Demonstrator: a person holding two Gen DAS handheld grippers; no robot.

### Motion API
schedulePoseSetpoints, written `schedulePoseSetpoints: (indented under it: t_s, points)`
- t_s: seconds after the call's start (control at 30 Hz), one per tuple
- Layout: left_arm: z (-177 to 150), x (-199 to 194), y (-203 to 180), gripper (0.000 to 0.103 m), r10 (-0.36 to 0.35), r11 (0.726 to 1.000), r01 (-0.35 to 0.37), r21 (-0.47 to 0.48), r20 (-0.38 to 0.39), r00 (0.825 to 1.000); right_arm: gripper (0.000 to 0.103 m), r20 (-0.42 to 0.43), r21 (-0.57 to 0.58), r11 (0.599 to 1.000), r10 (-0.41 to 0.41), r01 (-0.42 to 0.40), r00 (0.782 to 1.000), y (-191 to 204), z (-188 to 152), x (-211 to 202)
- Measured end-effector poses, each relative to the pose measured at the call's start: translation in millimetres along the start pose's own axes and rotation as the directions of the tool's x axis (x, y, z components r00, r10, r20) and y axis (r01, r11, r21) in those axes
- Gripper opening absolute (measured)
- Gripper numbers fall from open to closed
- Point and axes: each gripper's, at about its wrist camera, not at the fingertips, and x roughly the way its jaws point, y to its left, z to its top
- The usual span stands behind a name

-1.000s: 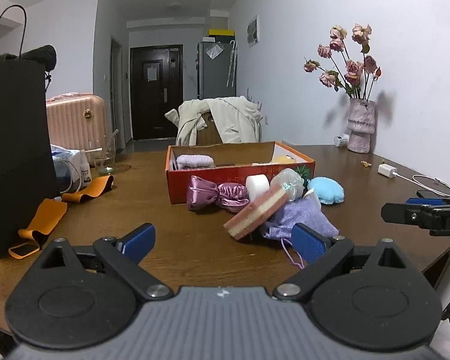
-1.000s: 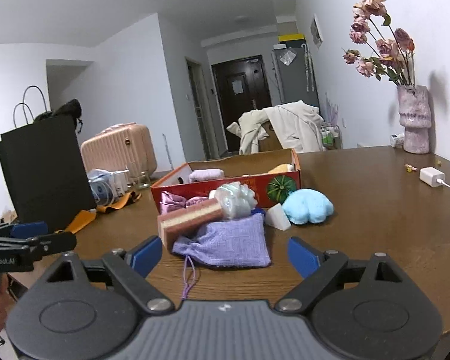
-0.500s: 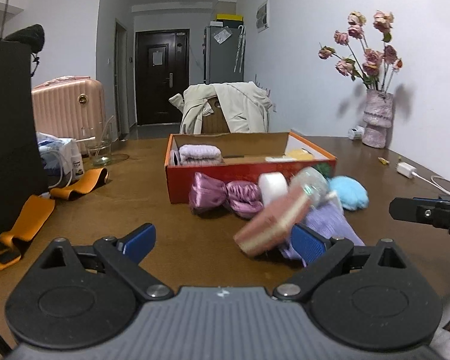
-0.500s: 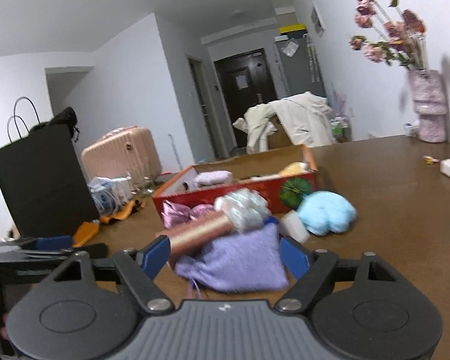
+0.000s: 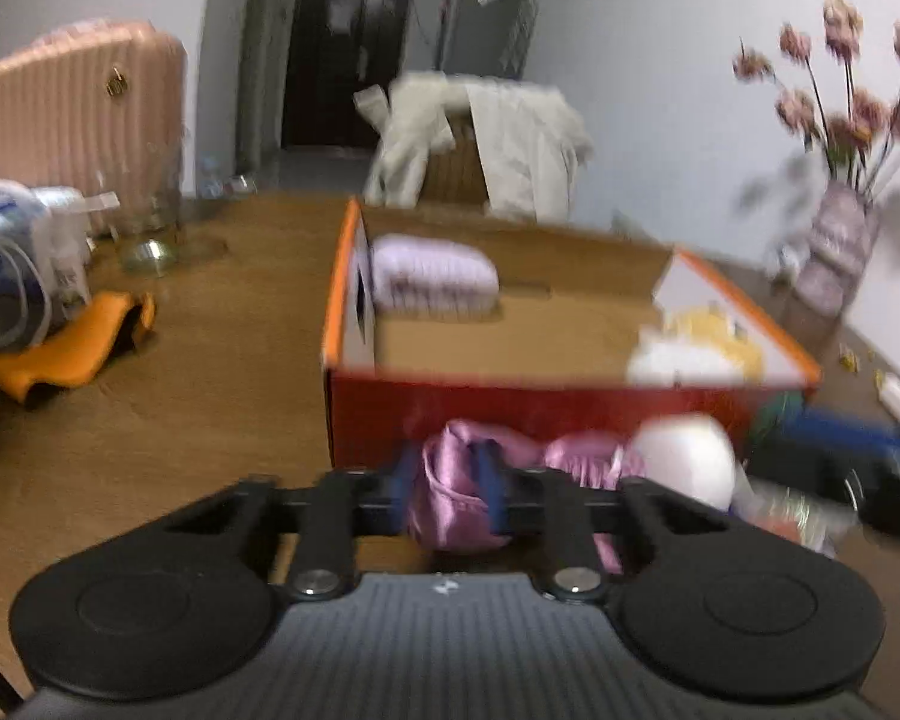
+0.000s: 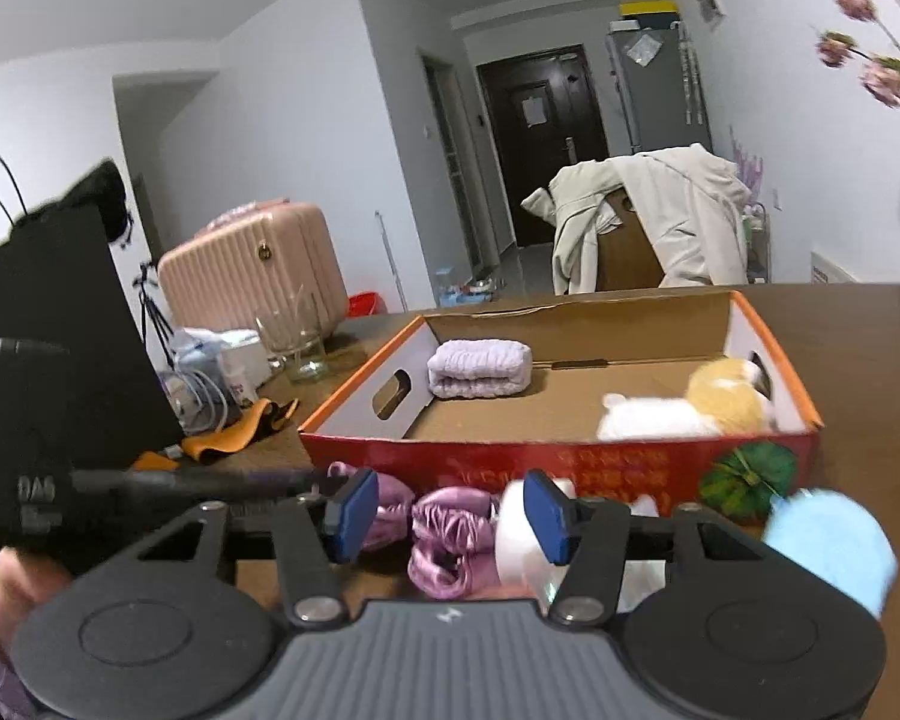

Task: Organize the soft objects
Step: 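Return the left tool to the pile and grasp the pink satin scrunchie, then carry the pink scrunchie with the left tool into the box and release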

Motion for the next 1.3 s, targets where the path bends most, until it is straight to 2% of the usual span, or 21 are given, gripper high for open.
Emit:
schedulePoseSetpoints:
  t_s: [0.1,0.2,0.27,0.37,0.4,0.47,0.5,0.53,0.6,0.67,0.7,0.73,0.83,1.03,1.3]
  points:
    - [-22.0,-10.4,5.9,0.014,-0.044,0.999,0.044,0.022,0.004,0.999,0.053,-0.023,-0.058,0.998,-0.015,0.013,1.0,6.3,4.5,19.6]
    - [-35.2,-10.6,12.5,0.013,-0.052,0.999,0.052,-0.014,-0.025,0.998,0.053,-0.077,-0.133,0.991,-0.046,0.035,0.996,14.1,3.6,41.7]
    - [-36.1,-11.2,16.0,0.013,-0.047,0.998,0.047,-0.03,-0.017,0.999,0.05,-0.124,-0.168,0.986,-0.042,0.02,0.991,18.2,-0.1,54.2]
    - [-35.8,-9.6,23.2,0.013,-0.039,0.998,0.038,-0.051,-0.013,0.999,0.048,-0.148,-0.194,0.981,0.0,-0.029,0.989,23.9,-5.1,62.2]
    - [-35.9,-9.8,26.1,0.013,-0.037,0.998,0.037,-0.057,-0.008,0.999,0.043,-0.156,-0.191,0.981,0.012,-0.042,0.988,24.2,-5.6,63.8]
    - [-32.0,-11.1,26.5,0.021,-0.044,0.998,0.045,-0.051,0.018,0.999,0.038,-0.197,-0.189,0.98,0.015,-0.053,0.98,25.5,-7.9,70.8]
    - [-29.8,-11.3,26.3,0.033,-0.043,0.998,0.044,-0.043,0.032,0.999,0.036,-0.208,-0.202,0.979,-0.001,-0.041,0.978,26.6,-10.5,73.9]
    - [-27.6,-10.0,25.8,0.037,-0.041,0.999,0.043,-0.032,0.043,0.998,0.036,-0.216,-0.209,0.977,-0.012,-0.034,0.976,26.9,-12.8,76.2]
    - [-24.7,-1.8,26.6,0.038,-0.039,0.999,0.04,-0.023,0.043,0.998,0.033,-0.222,-0.189,0.981,0.0,-0.043,0.975,24.9,-13.1,77.5]
    - [-22.5,6.0,28.3,0.037,-0.049,0.998,0.049,-0.041,0.016,0.999,0.028,-0.221,-0.172,0.984,0.008,-0.046,0.975,21.5,-12.8,77.8]
    - [-22.2,5.8,28.7,0.029,-0.066,0.997,0.067,-0.045,0.017,0.998,0.022,-0.217,-0.162,0.986,0.005,-0.041,0.976,19.4,-13.1,77.7]
    - [-22.4,5.3,28.2,0.018,-0.087,0.995,0.088,-0.044,0.011,0.996,0.02,-0.215,-0.15,0.988,0.007,-0.04,0.977,16.6,-13.4,78.1]
    - [-23.1,-2.3,25.6,0.012,-0.09,0.994,0.09,-0.055,-0.001,0.996,0.018,-0.197,-0.129,0.991,0.018,-0.044,0.98,16.6,-12.0,72.8]
    - [-17.1,-51.5,15.3,0.011,-0.078,0.995,0.083,-0.051,0.088,0.993,0.017,-0.095,-0.162,0.985,0.04,-0.055,0.995,33.6,-0.1,32.1]
    - [-16.1,-120.6,-11.6,0.011,-0.082,0.996,0.086,-0.016,0.191,0.978,0.017,0.015,-0.2,0.978,0.059,-0.055,0.998,51.9,9.4,-37.1]
